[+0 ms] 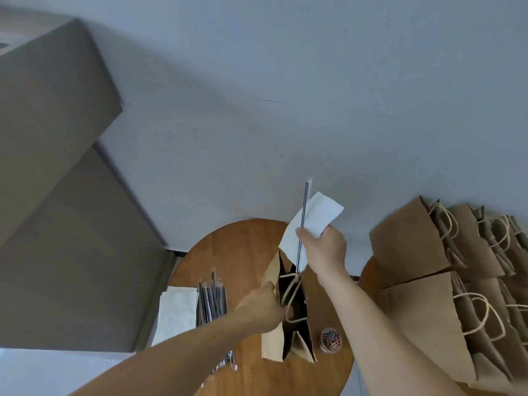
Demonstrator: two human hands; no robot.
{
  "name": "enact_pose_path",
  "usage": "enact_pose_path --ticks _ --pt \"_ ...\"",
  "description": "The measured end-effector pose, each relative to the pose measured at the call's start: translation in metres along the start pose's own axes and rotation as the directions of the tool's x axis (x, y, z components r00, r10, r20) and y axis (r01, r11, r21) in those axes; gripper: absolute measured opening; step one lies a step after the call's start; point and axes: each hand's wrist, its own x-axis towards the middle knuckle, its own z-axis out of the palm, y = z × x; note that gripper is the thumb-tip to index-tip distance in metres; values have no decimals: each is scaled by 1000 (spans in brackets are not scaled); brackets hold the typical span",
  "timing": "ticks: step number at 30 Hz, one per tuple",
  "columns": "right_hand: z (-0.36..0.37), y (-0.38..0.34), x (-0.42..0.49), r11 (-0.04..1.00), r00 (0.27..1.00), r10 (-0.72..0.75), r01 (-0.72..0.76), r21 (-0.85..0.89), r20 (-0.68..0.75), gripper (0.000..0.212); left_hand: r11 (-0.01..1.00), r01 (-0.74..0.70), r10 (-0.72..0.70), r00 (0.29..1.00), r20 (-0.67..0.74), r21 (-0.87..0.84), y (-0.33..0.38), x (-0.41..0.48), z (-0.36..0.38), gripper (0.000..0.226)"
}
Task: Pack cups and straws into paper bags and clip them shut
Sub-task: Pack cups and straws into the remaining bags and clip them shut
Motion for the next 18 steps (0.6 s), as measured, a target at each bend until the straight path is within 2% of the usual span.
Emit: enact_pose_path --ticks 2,4,7,13,18 --pt "11 3 -4 997 1000 -14 13 -72 -18 15 996 35 -42 995 -90 -82 -2 1 3 28" --pt "23 5 -11 988 1000 -26 24 -152 -11 19 960 106 -123 991 -52 -259 -6 -2 1 17" --pt "40 9 -26 969 999 -36 42 -244 29 18 902 135 -152 988 -9 -410 -14 -6 -7 16" --pt "26 33 -61 872 980 12 87 -482 198 19 863 117 -143 990 -14 -491 -28 -12 -17 16" --pt "0 52 -75 802 972 62 87 -591 227 27 835 145 -169 986 3 -531 -27 -9 -23 18"
